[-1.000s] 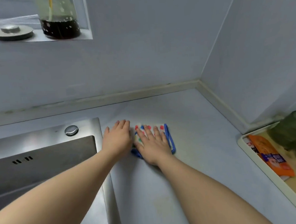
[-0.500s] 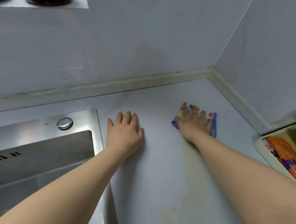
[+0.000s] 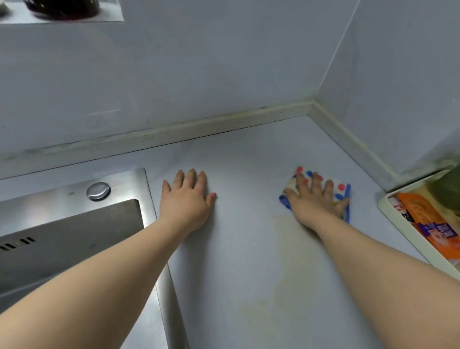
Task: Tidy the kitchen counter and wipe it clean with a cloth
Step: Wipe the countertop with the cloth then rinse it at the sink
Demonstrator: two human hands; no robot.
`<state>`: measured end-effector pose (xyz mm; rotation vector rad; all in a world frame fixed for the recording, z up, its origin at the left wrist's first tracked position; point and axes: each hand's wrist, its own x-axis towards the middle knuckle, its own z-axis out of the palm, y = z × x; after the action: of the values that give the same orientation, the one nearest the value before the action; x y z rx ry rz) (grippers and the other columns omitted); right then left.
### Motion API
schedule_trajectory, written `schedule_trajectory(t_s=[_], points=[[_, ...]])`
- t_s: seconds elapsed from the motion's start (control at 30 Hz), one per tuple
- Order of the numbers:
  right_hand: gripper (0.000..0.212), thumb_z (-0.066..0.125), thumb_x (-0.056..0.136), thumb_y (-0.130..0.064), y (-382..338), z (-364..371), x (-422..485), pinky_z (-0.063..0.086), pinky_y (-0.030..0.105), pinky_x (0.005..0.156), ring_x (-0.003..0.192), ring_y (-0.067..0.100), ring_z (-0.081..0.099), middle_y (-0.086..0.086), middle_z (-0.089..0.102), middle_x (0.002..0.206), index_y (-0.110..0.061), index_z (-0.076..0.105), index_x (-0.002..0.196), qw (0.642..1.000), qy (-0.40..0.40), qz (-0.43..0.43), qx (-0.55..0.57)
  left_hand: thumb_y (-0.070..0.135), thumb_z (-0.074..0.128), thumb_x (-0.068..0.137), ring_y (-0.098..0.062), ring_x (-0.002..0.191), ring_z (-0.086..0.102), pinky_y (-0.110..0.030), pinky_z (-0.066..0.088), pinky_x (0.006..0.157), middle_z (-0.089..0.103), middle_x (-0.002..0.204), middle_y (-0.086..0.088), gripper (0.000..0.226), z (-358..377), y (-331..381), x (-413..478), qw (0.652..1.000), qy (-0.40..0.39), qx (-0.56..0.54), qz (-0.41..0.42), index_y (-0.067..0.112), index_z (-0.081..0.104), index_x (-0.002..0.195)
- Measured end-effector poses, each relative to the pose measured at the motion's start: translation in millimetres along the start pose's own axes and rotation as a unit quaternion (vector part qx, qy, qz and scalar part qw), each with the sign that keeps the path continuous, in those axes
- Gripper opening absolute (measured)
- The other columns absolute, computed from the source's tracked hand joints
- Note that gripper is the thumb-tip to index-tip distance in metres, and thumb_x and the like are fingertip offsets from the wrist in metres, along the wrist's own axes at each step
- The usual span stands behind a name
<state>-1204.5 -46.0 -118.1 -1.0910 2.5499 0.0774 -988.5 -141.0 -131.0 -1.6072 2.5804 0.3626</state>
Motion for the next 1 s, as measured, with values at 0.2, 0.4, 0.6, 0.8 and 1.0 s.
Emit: schedule_trajectory(t_s=[0.2,0.4,0.6,0.8,1.0], points=[[0.056,0.022,0.099,-0.048,-50.4,28.4,-43.5,-0.008,0.054,0.115,0.148,0.020,-0.009,-0.011,-0.009,0.159,-0.042,-0.003,0.148,0.982,0.003,-0.186,-0.035,0.043,0.029,0.099,-0.026,0.147,0.008,-0.044,0.013,0.116,0.013,0.159,-0.003,0.054,-1.7,2.8,-12.8,1.000,0.027,0.006,0.014,0.019,0.022,0.147],[0.053,0.015,0.101,-0.043,45.7,15.0,-47.1,-0.004,0.051,0.118,0.148,0.019,-0.009,-0.010,-0.012,0.159,-0.036,-0.004,0.150,0.999,-0.001,-0.029,-0.014,0.052,0.004,0.090,-0.021,0.146,0.009,-0.045,0.012,0.115,0.013,0.158,0.005,0.065,13.0,19.7,-66.5,0.997,-0.004,0.045,0.070,0.025,0.018,0.148],[0.054,0.021,0.100,-0.043,2.9,41.1,-90.9,-0.011,0.052,0.114,0.148,0.021,-0.006,-0.008,-0.006,0.160,-0.037,0.000,0.150,0.994,0.031,-0.106,-0.005,0.037,0.022,0.101,-0.028,0.147,0.001,-0.053,0.009,0.116,0.007,0.159,0.002,0.051,11.9,43.0,-72.2,0.999,-0.037,0.000,0.014,0.024,0.014,0.149],[0.054,0.020,0.101,-0.042,8.8,44.1,-111.4,-0.008,0.048,0.116,0.148,0.016,-0.006,-0.012,-0.007,0.159,-0.040,-0.004,0.149,0.979,0.010,-0.200,-0.034,0.035,0.023,0.102,-0.029,0.145,0.007,-0.055,0.016,0.113,0.012,0.157,0.002,0.048,10.1,36.6,-94.2,0.997,-0.061,0.012,0.050,0.024,0.017,0.148],[0.053,0.018,0.101,-0.044,34.0,40.1,-112.2,-0.007,0.051,0.116,0.148,0.020,-0.006,-0.010,-0.008,0.160,-0.039,-0.003,0.149,0.997,0.006,-0.081,-0.005,0.036,0.025,0.101,-0.027,0.144,0.009,-0.052,0.018,0.114,0.012,0.157,0.004,0.049,18.2,27.4,-132.0,0.994,-0.059,0.038,0.085,0.026,0.017,0.148]])
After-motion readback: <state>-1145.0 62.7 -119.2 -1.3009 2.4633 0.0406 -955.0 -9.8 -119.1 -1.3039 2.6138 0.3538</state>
